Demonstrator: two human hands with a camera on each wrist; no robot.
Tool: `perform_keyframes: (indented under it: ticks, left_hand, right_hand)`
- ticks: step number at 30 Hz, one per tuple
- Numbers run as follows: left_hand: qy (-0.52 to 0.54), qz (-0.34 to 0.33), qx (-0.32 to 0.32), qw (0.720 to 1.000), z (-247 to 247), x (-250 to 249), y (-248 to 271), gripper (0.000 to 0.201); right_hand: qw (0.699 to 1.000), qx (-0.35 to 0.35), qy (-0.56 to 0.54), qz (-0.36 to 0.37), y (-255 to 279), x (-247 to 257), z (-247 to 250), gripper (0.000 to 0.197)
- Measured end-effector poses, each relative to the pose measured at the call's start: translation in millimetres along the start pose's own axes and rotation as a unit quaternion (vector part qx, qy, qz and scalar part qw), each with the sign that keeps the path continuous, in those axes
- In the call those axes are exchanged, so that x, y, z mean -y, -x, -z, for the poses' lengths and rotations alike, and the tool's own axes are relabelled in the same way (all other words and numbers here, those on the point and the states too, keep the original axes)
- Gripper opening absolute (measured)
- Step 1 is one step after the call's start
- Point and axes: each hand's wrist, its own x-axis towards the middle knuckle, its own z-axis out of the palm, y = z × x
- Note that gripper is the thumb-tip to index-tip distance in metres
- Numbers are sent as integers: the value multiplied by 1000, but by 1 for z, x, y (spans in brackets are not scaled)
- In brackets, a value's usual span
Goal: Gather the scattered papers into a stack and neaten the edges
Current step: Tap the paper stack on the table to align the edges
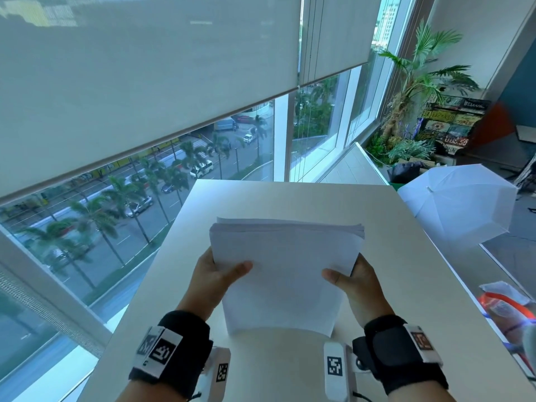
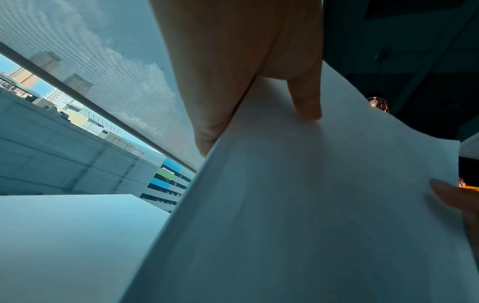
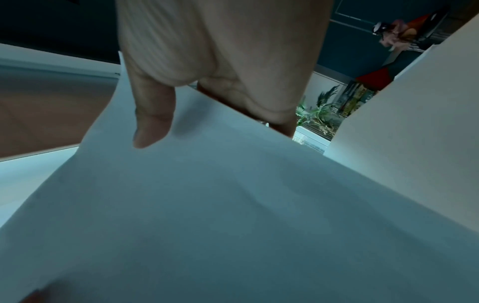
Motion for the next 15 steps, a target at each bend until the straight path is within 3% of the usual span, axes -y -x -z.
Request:
perform_keyframes:
  ticks: [5, 10, 13, 15]
  left_hand:
    - [18, -40, -13, 999, -2, -8, 4, 47]
    - [55, -99, -29, 993, -7, -21, 6, 37]
    - [50, -155, -43, 986, -6, -30, 5, 48]
    - [-50, -209, -58, 975, -6, -34, 5, 57]
  right_hand:
    - [998, -34, 24, 50, 0, 9, -10, 45]
    - [981, -106, 82, 140, 2, 23, -16, 58]
    - [958, -141, 137, 210, 2, 29, -20, 71]
    - [929, -140, 214, 269, 0, 31, -20, 66]
